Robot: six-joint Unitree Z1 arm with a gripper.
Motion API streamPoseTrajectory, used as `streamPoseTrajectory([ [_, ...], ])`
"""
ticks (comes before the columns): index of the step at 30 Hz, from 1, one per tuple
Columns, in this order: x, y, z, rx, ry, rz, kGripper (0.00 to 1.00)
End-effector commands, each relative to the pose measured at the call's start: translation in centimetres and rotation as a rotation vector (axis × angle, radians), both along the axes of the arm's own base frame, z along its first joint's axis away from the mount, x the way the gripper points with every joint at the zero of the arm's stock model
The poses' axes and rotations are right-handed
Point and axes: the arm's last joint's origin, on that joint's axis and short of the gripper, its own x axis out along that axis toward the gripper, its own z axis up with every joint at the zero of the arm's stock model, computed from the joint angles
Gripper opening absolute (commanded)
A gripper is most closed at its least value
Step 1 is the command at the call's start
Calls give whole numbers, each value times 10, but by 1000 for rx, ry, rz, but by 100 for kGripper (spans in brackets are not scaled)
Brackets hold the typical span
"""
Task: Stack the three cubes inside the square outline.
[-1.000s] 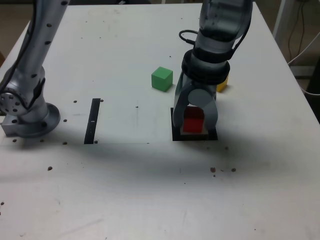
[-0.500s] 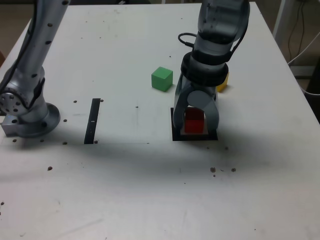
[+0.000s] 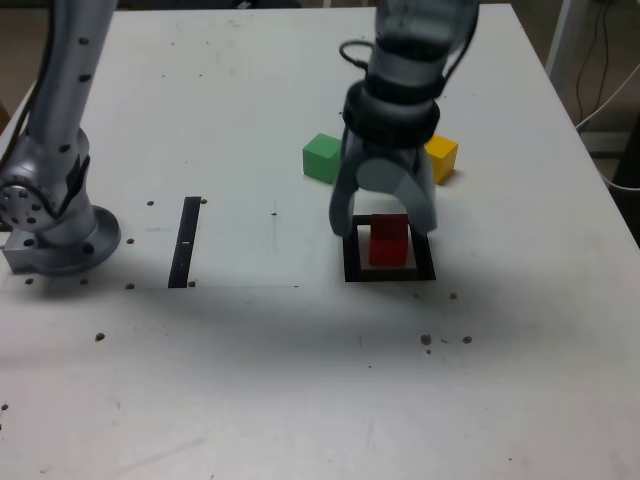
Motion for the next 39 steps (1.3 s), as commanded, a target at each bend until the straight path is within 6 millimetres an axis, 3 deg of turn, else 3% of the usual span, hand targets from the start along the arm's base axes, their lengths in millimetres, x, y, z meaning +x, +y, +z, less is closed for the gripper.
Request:
streamPoseTrajectory([
  [1, -7, 4, 12, 11, -11, 10, 92],
  [11, -5, 23, 31, 39, -12, -4, 92],
  [21, 29, 52, 30, 32, -10, -52, 92],
  [30, 59, 93, 21, 34, -9, -79, 92],
  [39, 73, 140, 16, 43, -19, -78, 92],
])
